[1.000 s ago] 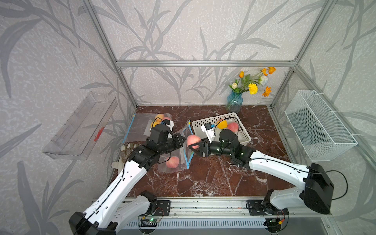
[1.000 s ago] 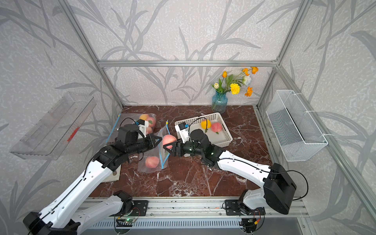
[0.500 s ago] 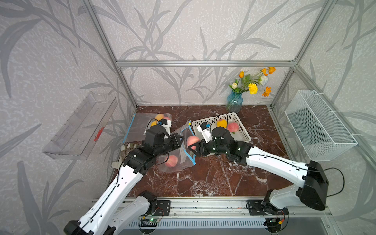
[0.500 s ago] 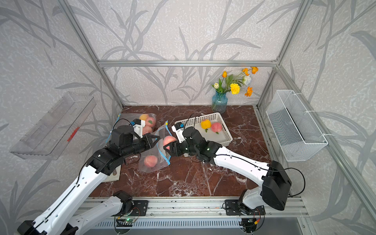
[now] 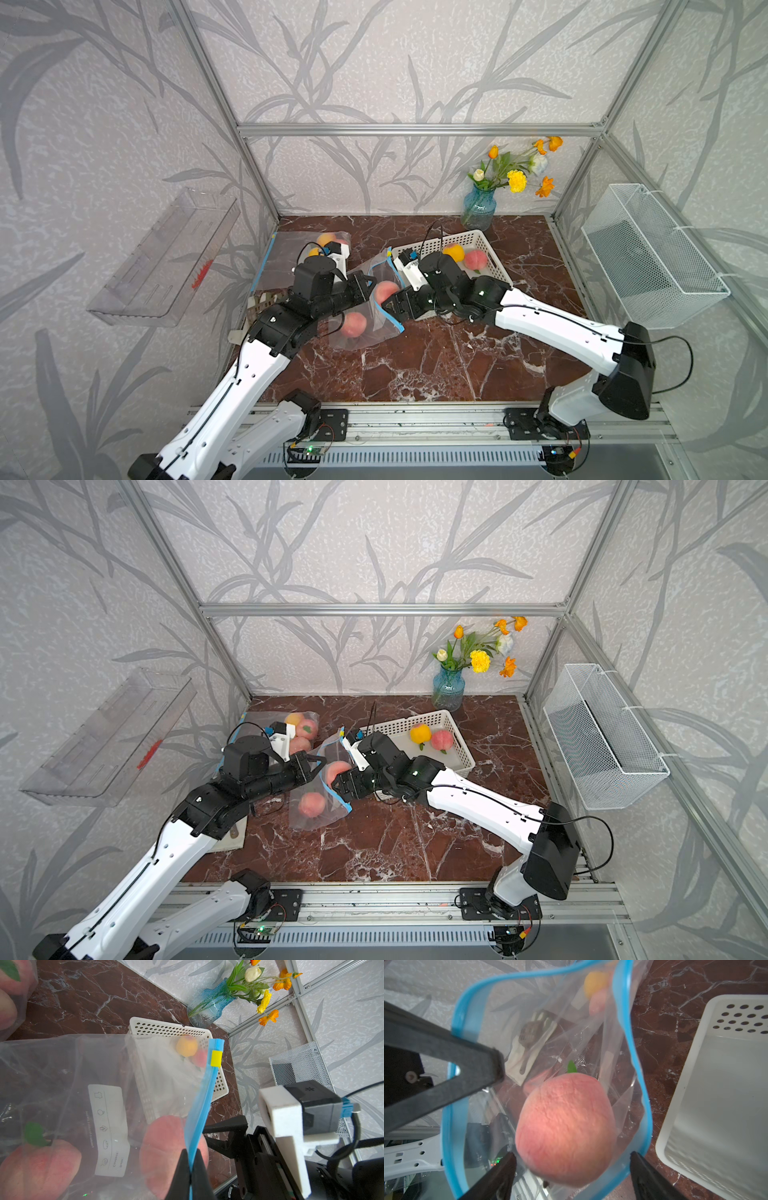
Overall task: Place the peach in a zip-top bag and seal the zipper
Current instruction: Place the peach in the zipper food storage bag.
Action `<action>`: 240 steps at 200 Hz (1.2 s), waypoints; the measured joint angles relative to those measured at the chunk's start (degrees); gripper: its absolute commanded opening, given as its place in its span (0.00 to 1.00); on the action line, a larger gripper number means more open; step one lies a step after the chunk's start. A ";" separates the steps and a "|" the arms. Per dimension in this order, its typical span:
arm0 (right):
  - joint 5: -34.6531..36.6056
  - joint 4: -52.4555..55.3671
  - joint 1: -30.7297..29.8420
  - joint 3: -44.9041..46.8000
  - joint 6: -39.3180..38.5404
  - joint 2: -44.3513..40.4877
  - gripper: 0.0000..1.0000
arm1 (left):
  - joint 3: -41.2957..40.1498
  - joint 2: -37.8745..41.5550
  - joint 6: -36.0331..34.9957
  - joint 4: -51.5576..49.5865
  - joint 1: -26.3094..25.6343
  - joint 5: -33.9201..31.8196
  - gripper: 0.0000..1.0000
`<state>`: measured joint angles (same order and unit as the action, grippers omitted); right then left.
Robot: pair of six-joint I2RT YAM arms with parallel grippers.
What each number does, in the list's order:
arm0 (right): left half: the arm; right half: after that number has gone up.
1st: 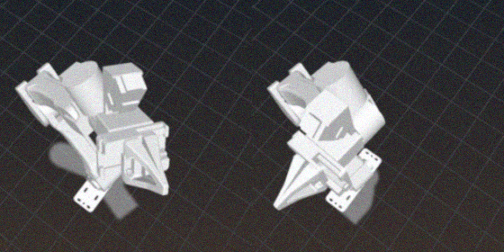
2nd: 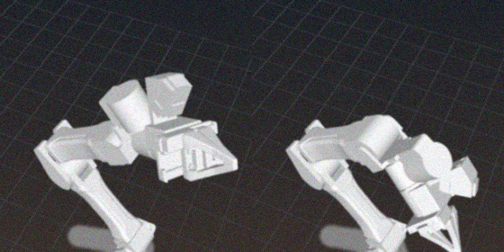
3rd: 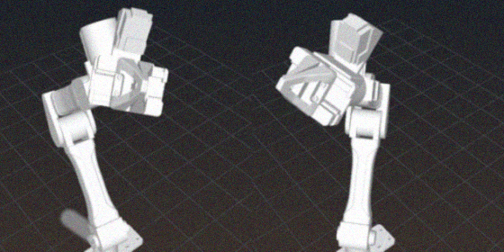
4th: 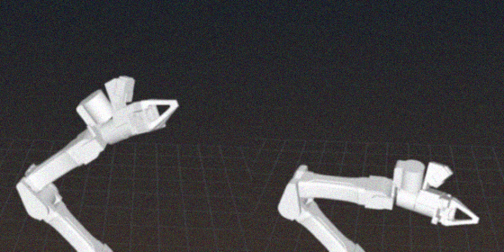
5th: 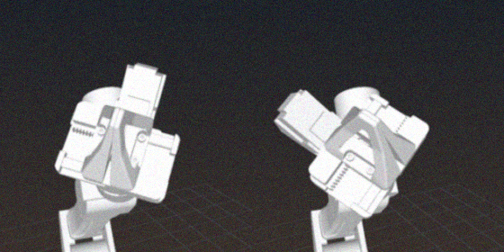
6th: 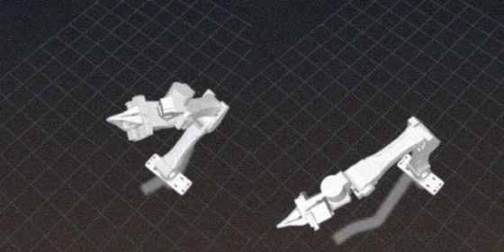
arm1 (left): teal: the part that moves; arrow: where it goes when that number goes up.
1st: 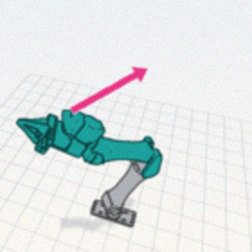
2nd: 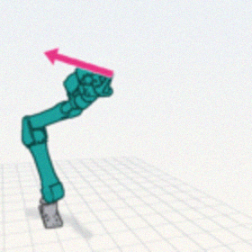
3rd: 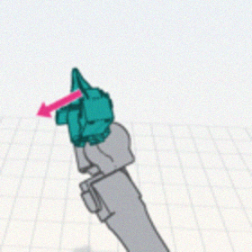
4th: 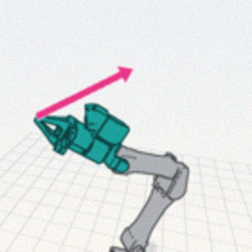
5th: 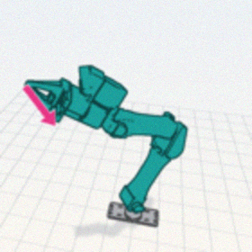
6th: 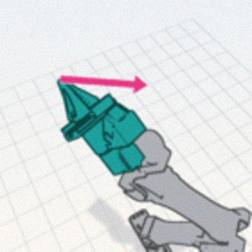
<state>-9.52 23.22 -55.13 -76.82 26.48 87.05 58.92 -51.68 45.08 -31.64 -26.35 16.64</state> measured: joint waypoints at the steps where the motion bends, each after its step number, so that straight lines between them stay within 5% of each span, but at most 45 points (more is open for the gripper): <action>1: 0.00 0.00 0.00 -0.02 0.00 0.00 0.88 | 0.00 0.00 0.00 -0.02 0.00 0.02 0.00; 116: 4.63 -4.09 0.00 5.07 0.94 -9.20 0.88 | 0.00 0.17 -0.33 -0.90 0.00 -1.16 0.00; 240: 7.13 -0.61 0.00 -0.85 5.66 5.05 0.85 | 0.00 0.52 -0.50 -0.92 0.00 -1.33 0.00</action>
<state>-2.39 22.61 -55.13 -77.67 32.14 92.09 58.92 -51.16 44.58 -32.56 -26.35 15.31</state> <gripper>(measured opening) 0.850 0.048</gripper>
